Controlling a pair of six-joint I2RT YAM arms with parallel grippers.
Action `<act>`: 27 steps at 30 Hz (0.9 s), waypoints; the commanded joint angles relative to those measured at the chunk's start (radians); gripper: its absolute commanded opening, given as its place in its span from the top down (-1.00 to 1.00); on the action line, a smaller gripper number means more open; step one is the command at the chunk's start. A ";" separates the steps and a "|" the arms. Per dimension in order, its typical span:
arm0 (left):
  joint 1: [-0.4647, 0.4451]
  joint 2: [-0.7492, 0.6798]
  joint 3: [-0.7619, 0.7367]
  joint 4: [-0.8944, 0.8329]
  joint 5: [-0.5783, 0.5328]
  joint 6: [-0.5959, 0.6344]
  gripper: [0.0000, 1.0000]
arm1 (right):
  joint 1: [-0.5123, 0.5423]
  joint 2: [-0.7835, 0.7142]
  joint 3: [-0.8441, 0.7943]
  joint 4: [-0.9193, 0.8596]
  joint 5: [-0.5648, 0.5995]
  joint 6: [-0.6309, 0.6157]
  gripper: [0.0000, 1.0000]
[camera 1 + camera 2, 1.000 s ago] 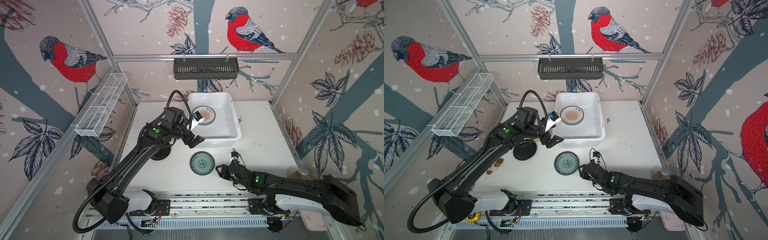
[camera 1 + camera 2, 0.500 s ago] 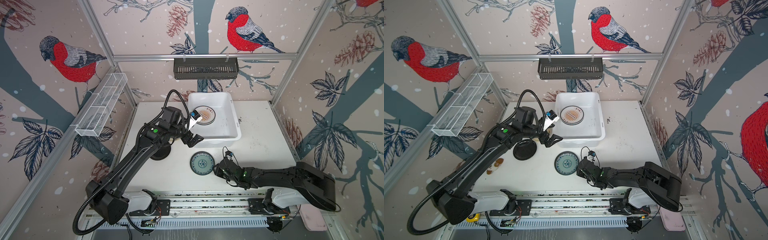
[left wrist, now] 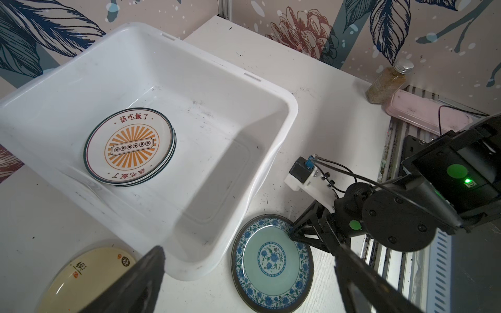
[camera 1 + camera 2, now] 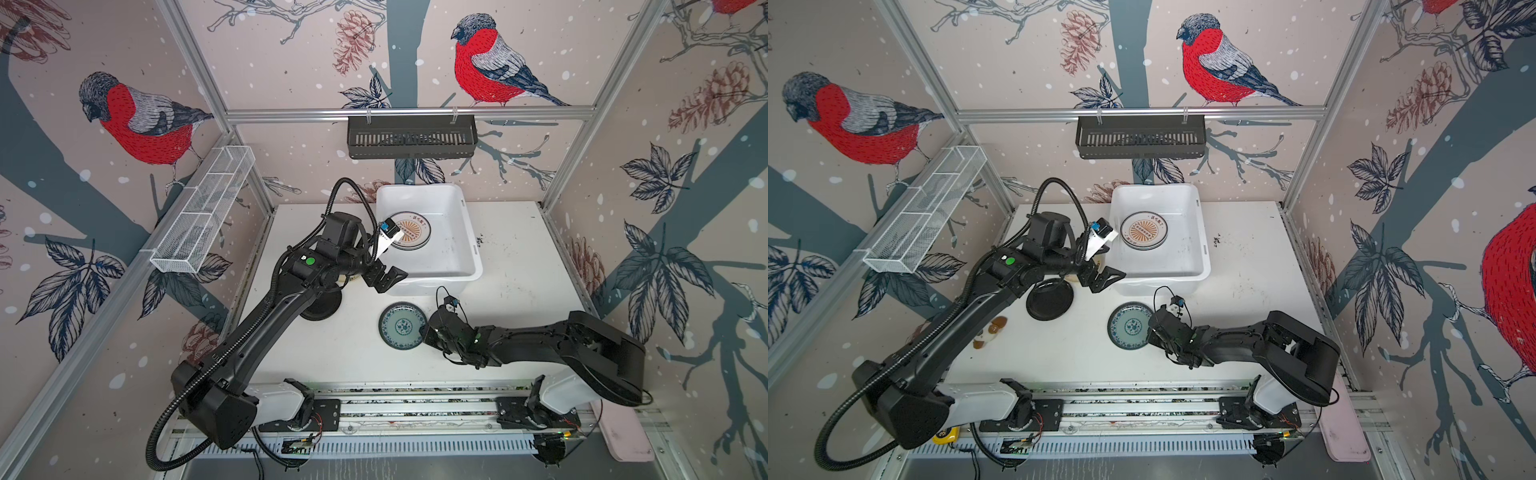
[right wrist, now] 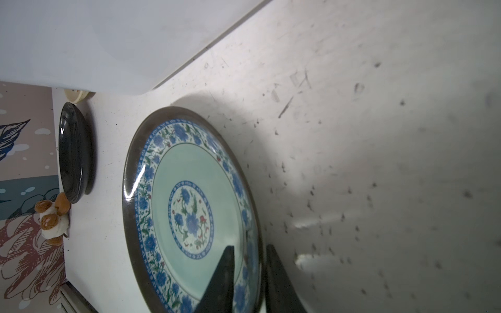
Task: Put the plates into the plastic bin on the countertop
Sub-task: 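Grip the blue-floral plate's edge with the right gripper and tilt it upright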
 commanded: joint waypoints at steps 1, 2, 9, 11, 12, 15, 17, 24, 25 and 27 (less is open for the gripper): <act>0.002 -0.003 0.005 0.016 0.025 0.001 -0.94 | -0.002 0.011 0.003 -0.054 0.002 0.025 0.60; 0.003 -0.003 0.005 0.015 0.027 0.002 -0.94 | -0.003 0.010 0.003 -0.058 0.004 0.025 0.63; 0.002 0.000 0.006 0.017 0.031 -0.001 -0.94 | -0.007 0.002 -0.005 -0.070 0.008 0.028 0.77; 0.003 0.000 0.007 0.017 0.033 -0.003 -0.94 | -0.009 -0.001 -0.011 -0.067 0.007 0.029 0.80; 0.003 0.001 0.007 0.017 0.035 -0.004 -0.94 | -0.011 -0.005 -0.016 -0.061 0.006 0.031 0.82; 0.003 0.003 0.010 0.016 0.035 -0.005 -0.94 | -0.014 -0.017 -0.034 -0.042 0.002 0.036 0.86; 0.002 0.004 0.012 0.014 0.037 -0.005 -0.94 | -0.014 -0.030 -0.044 -0.032 0.001 0.039 0.89; 0.004 0.010 0.023 0.011 0.041 -0.010 -0.94 | -0.020 -0.077 -0.075 -0.013 -0.011 0.033 0.93; 0.006 0.011 0.025 0.011 0.044 -0.010 -0.94 | -0.020 -0.084 -0.081 -0.008 -0.014 0.031 0.94; 0.008 0.014 0.033 0.011 0.050 -0.015 -0.94 | -0.025 -0.106 -0.095 0.008 -0.026 0.030 0.94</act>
